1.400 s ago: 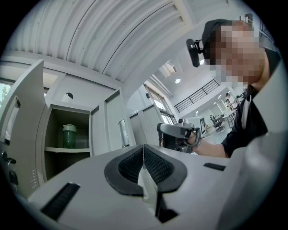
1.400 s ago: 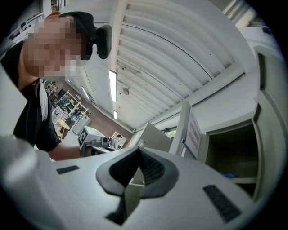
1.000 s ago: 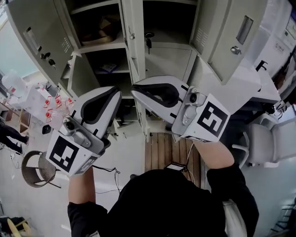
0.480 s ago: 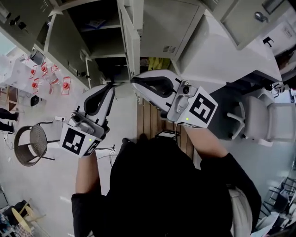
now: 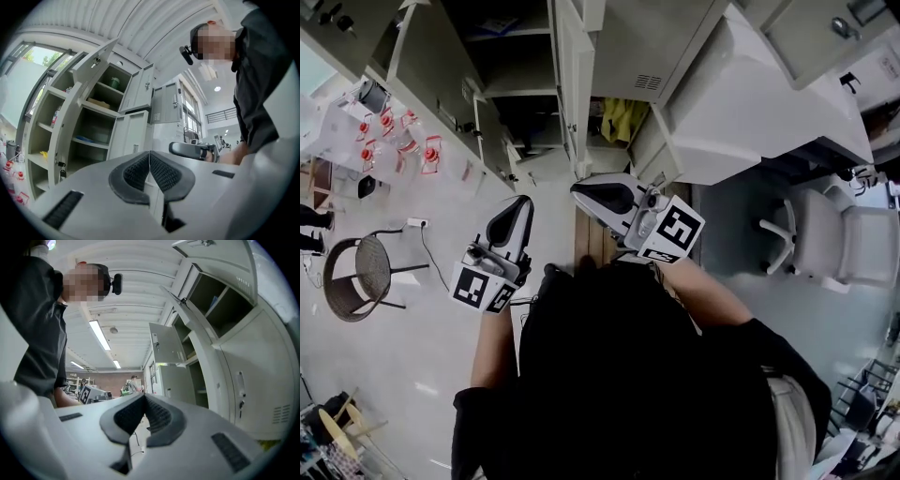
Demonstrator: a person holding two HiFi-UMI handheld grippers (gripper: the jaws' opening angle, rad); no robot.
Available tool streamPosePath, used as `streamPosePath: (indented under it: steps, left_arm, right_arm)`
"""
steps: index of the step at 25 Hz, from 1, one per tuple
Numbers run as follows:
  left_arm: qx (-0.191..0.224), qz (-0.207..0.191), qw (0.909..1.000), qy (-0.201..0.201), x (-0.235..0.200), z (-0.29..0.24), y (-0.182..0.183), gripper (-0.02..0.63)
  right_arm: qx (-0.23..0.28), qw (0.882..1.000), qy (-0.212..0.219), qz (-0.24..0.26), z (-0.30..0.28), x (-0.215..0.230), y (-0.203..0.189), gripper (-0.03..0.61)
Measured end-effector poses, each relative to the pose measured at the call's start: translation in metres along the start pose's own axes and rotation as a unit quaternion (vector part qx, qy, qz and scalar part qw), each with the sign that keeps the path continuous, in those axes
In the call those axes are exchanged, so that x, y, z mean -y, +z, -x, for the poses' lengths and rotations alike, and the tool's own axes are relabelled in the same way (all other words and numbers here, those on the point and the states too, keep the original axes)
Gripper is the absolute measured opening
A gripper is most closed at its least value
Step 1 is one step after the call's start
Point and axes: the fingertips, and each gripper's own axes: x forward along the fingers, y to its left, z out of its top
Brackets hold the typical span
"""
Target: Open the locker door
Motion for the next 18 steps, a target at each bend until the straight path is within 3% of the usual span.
streamPosePath:
  steps: [6,12,18]
  left_arm:
    - [-0.026,0.007,0.9996,0.009,-0.002,0.012,-0.039,0.017]
    - [-0.036,0.006,0.9992,0.017,0.0,0.02,-0.052,0.017]
    - [-0.067,-0.025,0.997,0.029,-0.016,0.036,-0.061,0.017]
  right_arm:
    - [-0.035,0.999,0.024,-0.029,-0.006,-0.013,-0.048,0.011]
    - [-0.05,0.998,0.038,-0.027,-0.008,-0.028,-0.06,0.011]
    - [-0.051,0.997,0.049,-0.024,-0.006,-0.029,-0.061,0.011]
